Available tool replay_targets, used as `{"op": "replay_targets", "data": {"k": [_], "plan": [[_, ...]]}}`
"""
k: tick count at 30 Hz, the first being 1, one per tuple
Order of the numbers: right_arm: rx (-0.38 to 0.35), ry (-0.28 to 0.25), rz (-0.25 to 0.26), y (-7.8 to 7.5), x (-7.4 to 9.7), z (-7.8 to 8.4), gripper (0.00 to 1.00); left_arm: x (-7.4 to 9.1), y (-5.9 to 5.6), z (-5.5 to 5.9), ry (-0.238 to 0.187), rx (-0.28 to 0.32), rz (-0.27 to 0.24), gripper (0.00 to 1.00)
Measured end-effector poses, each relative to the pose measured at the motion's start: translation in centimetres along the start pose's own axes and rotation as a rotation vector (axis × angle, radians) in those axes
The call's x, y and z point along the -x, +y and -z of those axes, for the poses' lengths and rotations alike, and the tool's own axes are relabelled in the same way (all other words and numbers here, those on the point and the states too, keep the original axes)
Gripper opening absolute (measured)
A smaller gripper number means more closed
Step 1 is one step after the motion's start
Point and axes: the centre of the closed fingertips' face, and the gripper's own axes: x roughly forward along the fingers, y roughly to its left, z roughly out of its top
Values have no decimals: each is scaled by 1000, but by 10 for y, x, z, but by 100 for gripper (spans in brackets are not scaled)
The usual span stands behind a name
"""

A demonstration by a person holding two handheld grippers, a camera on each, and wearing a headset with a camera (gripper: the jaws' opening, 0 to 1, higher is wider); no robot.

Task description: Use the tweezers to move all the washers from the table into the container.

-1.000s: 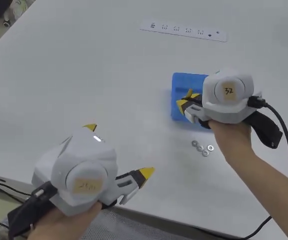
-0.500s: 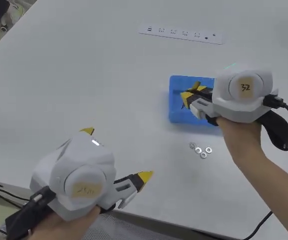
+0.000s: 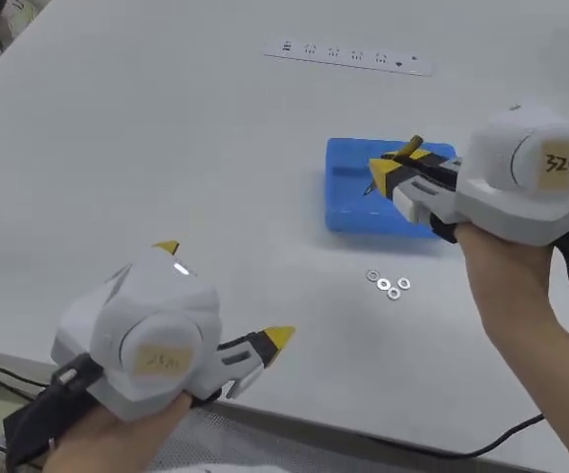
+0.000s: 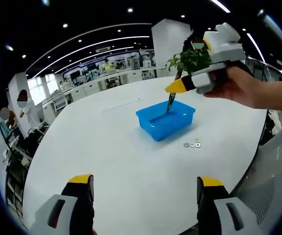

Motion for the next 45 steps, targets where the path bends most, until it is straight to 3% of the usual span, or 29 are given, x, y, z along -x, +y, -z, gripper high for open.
{"op": "replay_targets", "data": {"k": [4, 9, 24, 38, 45], "plan": [[-3, 11, -6, 5, 4, 7, 4, -1, 0, 0, 2, 1, -1, 88], [-13, 58, -21, 10, 5, 29, 4, -2, 1, 1, 3, 3, 0, 89], [2, 195, -18, 8, 5, 86, 4, 0, 3, 2, 6, 3, -9, 89], [-4, 208, -18, 6, 1, 93, 4, 0, 2, 4, 21, -3, -3, 88], [28, 212, -17, 6, 0, 93, 4, -2, 2, 4, 22, -9, -4, 88]]}}
